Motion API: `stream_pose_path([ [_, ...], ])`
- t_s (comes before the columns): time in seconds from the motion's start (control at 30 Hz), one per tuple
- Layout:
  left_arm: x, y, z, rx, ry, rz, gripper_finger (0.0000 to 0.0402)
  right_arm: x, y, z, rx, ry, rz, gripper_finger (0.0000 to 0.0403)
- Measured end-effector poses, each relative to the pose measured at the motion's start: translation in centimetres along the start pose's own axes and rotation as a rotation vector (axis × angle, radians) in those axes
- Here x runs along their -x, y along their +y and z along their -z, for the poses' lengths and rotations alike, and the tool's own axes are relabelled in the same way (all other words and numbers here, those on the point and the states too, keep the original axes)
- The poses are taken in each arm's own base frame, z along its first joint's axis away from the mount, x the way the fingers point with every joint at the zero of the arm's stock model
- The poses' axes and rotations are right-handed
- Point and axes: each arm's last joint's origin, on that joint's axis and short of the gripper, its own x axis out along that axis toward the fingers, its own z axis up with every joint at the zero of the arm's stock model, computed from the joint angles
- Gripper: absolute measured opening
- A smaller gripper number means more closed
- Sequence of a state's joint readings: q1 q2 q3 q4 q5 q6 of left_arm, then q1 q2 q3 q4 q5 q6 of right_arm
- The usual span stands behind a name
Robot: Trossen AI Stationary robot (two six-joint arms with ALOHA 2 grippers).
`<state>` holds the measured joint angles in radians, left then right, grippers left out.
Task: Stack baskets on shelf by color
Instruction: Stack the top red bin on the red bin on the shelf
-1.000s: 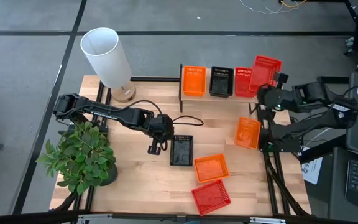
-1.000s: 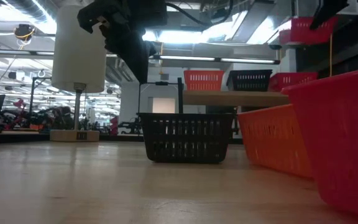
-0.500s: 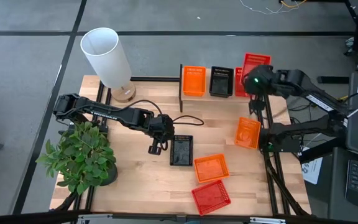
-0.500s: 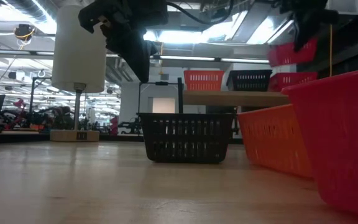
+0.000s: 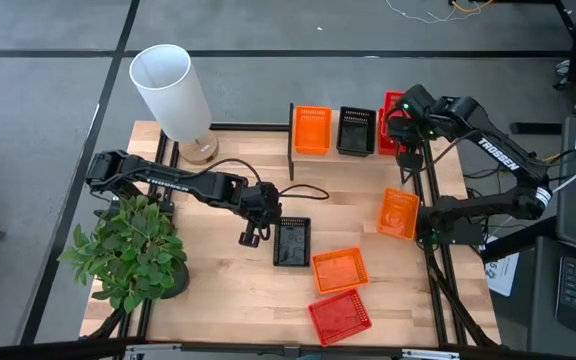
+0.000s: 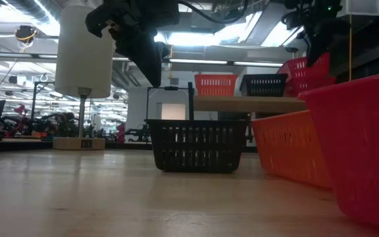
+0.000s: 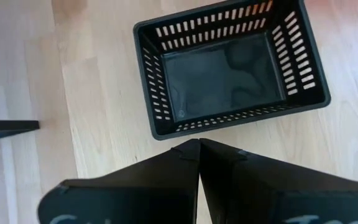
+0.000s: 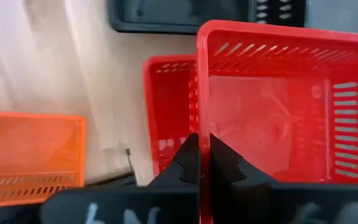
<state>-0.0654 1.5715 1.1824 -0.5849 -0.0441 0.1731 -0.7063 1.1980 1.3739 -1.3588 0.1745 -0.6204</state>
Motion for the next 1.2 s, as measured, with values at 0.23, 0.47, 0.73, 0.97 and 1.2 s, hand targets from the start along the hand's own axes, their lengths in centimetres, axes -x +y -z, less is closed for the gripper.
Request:
stream_pose_path([
  [0.23,0.00,0.09,-0.02,-0.018,-0.003,-0.002,0.0000,-0.09,-0.30,0.34,0.006,-0.008,-0.033,0.0001],
  [0.47,-0.01,0.17,0.00,-0.017,-0.003,-0.003,0.0000,-0.11,-0.44,0.33,0.001,-0.015,-0.028,0.0026],
  [0.73,-0.03,0.59,0.08,-0.005,-0.001,-0.010,0.0000,-0.14,-0.49,0.27,-0.020,-0.019,-0.025,0.0046],
  [0.97,-0.02,0.60,0.08,-0.004,-0.001,-0.010,0.0000,-0.22,-0.44,0.31,-0.025,-0.006,-0.034,0.0085],
  [1.2,-0.03,0.78,0.11,0.000,0.000,-0.014,0.0000,-0.22,-0.37,0.39,-0.079,0.004,-0.040,0.0134],
])
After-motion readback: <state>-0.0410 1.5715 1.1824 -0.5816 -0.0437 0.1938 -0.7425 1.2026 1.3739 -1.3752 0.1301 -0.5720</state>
